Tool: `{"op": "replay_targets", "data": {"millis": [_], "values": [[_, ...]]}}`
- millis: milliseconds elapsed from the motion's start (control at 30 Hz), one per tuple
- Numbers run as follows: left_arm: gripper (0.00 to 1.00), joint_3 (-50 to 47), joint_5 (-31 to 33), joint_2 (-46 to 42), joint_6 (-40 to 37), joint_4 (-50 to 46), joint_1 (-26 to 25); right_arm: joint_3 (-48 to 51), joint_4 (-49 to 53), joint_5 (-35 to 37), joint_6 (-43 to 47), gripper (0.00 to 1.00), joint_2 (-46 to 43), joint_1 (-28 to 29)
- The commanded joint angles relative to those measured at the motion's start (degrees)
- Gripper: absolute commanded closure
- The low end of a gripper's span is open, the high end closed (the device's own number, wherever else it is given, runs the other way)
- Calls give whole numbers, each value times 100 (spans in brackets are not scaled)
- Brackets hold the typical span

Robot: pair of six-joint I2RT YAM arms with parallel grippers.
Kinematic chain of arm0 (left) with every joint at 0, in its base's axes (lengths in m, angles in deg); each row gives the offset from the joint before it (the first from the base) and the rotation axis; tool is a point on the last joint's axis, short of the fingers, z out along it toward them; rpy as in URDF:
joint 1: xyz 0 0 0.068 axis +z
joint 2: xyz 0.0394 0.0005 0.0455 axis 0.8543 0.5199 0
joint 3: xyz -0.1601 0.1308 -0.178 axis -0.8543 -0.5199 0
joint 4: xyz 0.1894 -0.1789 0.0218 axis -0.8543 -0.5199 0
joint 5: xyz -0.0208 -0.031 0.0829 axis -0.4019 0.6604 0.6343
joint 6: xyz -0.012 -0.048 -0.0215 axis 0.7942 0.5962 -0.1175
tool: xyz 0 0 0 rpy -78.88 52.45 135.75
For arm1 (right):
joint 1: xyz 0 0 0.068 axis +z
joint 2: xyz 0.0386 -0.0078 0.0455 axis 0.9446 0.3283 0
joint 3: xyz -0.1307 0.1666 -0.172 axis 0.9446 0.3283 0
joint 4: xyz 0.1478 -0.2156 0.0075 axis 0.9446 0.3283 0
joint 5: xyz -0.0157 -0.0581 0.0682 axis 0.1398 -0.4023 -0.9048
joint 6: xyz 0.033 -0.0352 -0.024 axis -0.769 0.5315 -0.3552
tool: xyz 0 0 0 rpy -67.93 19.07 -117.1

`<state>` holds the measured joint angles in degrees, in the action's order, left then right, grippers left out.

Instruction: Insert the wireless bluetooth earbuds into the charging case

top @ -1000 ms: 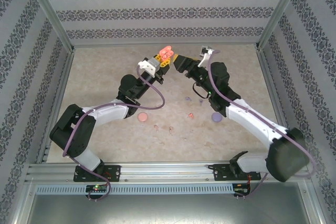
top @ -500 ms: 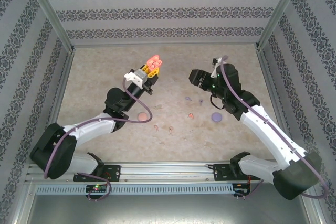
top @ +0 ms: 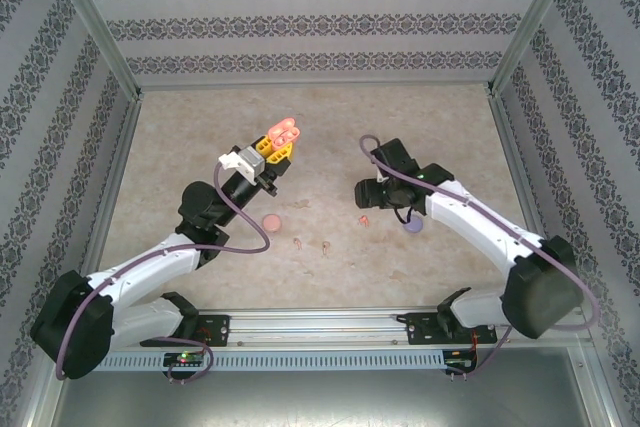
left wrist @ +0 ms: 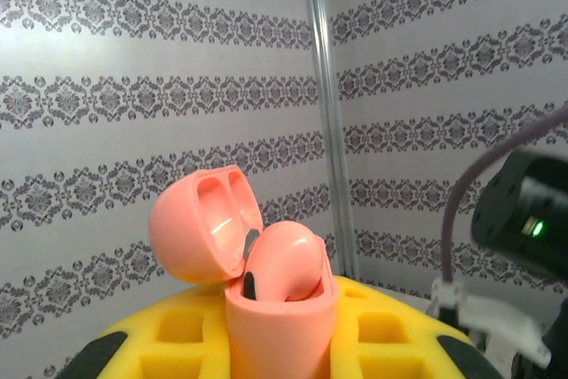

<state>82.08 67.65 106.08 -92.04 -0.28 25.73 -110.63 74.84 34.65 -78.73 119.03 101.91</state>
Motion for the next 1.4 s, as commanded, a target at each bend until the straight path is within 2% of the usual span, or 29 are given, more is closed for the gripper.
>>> {"op": "replay_targets", "data": {"millis": [0, 233, 600, 1367], "values": [[100, -29, -240, -128, 212, -27, -72, -220, 567, 286, 441, 37, 445, 151], [100, 22, -249, -128, 249, -51, -71, -417, 621, 274, 703, 43, 1263, 303], [100, 66, -228, -97, 227, -74, -72, -795, 494, 175, 894, 43, 2087, 365], [100, 168, -298, 28, 185, -60, -75, -806, 243, 131, 925, 53, 2677, 246]]}}
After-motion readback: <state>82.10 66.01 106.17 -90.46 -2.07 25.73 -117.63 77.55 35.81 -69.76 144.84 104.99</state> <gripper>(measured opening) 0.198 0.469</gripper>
